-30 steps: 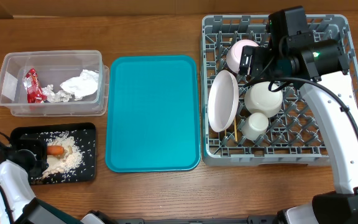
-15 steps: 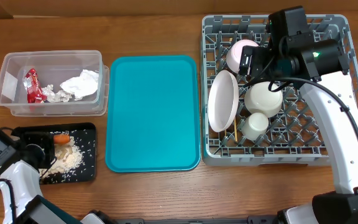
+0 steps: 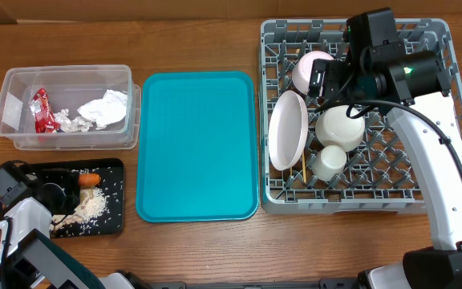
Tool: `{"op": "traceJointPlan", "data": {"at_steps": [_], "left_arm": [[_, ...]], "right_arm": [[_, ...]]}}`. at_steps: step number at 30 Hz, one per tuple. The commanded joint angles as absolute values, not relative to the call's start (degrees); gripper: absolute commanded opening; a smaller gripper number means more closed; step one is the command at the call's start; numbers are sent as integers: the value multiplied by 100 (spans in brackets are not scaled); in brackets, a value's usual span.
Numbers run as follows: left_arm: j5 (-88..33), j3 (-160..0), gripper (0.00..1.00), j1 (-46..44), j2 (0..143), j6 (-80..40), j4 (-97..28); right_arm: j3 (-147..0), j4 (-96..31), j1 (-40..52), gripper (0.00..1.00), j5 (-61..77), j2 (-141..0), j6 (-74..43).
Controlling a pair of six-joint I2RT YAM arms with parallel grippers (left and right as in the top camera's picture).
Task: Sort waste into correct bins and load items into the dishwasher
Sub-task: 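Lift the carrot and carry it left to the black rice tray, then lower the carrot onto the black tray and open the left gripper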
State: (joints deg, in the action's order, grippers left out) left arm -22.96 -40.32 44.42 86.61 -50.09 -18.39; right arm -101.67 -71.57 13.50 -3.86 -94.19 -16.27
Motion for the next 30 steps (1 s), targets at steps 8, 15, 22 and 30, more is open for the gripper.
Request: {"op": "traceJointPlan", "data": {"at_steps": [8, 15, 22, 30], "left_arm": [[-2364, -3986, 56, 4427, 8700, -5124, -1638], [-3275, -4154, 76, 4427, 8652, -4766, -1601], [-3763, -4794, 76, 4261, 7970, -4335, -2405], [-3096, -5537, 84, 3406, 6840, -3520, -3415]], "right_arm": [[-10158, -7126, 1341, 100, -423, -9426, -1636], [-10158, -7126, 1343, 100, -423, -9426, -1636], [-10158, -7126, 1343, 100, -423, -9426, -1636], [-10158, -7126, 1343, 100, -423, -9426, -1636]]}}
